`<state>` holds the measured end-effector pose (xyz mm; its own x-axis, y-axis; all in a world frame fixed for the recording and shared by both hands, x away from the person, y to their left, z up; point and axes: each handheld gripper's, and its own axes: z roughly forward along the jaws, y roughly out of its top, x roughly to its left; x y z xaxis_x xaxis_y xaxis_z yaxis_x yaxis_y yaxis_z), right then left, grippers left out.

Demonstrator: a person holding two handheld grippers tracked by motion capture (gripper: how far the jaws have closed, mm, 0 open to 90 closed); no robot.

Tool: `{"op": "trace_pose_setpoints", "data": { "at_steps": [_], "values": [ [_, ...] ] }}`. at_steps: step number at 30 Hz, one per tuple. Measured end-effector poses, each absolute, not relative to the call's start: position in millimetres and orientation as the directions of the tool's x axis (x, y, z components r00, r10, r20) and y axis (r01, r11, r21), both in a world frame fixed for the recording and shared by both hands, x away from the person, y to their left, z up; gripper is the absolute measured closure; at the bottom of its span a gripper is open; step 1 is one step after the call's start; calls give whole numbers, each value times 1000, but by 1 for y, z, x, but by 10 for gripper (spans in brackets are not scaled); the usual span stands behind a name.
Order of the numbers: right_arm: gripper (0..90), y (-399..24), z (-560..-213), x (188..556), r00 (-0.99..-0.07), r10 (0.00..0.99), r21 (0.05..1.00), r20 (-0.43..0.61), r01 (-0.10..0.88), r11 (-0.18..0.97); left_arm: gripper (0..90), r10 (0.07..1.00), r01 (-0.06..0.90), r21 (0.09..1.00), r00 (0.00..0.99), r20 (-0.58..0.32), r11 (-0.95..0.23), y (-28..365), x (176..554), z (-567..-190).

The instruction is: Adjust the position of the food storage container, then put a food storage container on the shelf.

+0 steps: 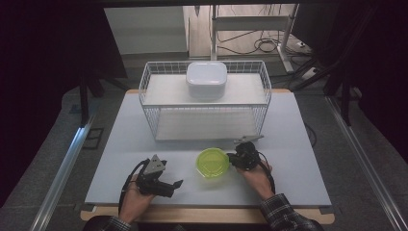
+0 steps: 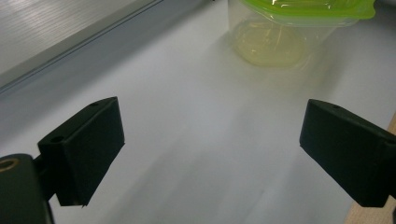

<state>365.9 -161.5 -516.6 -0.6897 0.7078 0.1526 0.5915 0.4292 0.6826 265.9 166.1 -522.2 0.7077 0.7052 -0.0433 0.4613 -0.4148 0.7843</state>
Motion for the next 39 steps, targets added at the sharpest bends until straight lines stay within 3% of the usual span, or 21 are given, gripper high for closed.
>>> {"op": "trace_pose_setpoints", "data": {
  "at_steps": [13, 19, 25, 39],
  "values": [
    [546, -188, -500, 355, -678, 733, 720, 61, 538, 437, 75, 719, 487, 780, 692, -70, -393, 173, 267, -520],
    [357, -197, -494, 347, -675, 737, 736, 19, 509, 447, 74, 718, 481, 779, 694, -57, -402, 173, 266, -521],
    [225, -198, -497, 343, -678, 735, 728, -5, 501, 467, 73, 720, 478, 781, 692, -52, -402, 174, 266, -521],
    [71, -202, -498, 345, -691, 722, 742, -12, 478, 470, 72, 716, 475, 779, 696, -48, -410, 173, 266, -522]
  ]
}}
